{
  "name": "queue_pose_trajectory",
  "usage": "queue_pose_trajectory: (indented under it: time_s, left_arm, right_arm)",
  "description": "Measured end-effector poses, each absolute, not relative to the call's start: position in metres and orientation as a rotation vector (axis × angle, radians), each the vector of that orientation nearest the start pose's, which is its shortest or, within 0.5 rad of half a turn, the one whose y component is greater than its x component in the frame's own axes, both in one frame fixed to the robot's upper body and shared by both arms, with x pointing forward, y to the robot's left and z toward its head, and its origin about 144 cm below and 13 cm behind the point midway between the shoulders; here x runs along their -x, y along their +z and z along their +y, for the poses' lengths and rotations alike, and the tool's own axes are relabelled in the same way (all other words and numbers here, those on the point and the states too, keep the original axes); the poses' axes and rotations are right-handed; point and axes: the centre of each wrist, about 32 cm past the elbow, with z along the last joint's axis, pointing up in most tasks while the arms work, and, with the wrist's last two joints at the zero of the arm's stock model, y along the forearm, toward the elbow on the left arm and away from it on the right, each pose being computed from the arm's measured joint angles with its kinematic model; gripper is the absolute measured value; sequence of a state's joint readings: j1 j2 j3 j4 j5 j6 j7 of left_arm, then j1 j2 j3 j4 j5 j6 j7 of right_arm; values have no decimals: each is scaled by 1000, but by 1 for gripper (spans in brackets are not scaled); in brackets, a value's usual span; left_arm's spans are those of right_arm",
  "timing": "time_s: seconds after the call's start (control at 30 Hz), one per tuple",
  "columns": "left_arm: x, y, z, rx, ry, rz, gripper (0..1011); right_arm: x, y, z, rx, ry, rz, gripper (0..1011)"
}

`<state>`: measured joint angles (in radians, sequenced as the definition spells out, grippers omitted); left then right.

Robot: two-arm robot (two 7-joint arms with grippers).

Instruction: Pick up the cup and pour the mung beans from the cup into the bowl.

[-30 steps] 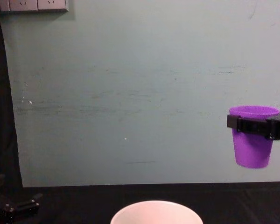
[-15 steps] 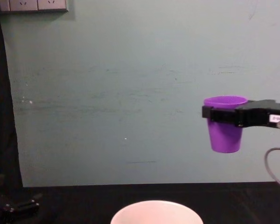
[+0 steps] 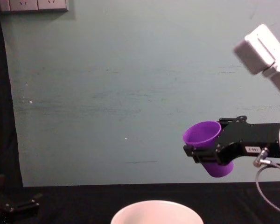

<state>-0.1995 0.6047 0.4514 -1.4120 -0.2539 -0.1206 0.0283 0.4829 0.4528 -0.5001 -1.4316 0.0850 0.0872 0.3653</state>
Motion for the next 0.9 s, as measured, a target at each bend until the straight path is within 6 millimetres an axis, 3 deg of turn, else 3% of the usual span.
queue_pose_trajectory:
  time_s: [0.53,0.9]
  left_arm:
    - [-489,1140,310,-304,1248,-285,1003]
    - [-489,1140,310,-304,1248,-285,1003]
  right_arm:
    - [-539,1249,-207,737,-691,-843,747]
    - [-534,1250,-195,874,-578,-1007,747]
